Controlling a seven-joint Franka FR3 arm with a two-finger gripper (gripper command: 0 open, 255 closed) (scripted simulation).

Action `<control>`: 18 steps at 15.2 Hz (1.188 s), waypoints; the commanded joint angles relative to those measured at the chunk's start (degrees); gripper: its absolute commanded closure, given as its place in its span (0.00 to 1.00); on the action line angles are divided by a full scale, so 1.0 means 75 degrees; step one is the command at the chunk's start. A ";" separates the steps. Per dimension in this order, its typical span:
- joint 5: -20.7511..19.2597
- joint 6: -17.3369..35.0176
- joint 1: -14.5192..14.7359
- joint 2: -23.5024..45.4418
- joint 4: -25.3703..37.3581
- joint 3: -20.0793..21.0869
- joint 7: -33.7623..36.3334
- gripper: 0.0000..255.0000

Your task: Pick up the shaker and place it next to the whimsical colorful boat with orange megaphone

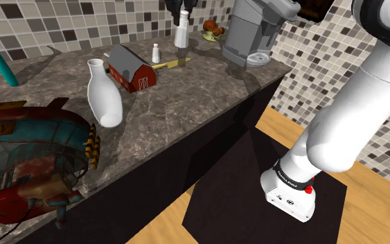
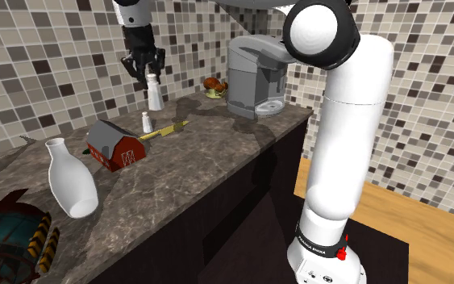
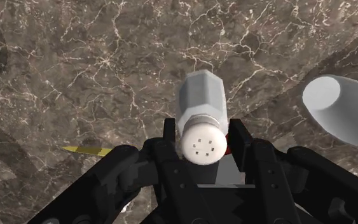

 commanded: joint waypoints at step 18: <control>-0.0302 -0.0749 0.1967 0.0807 0.1061 0.1637 0.3493 1.00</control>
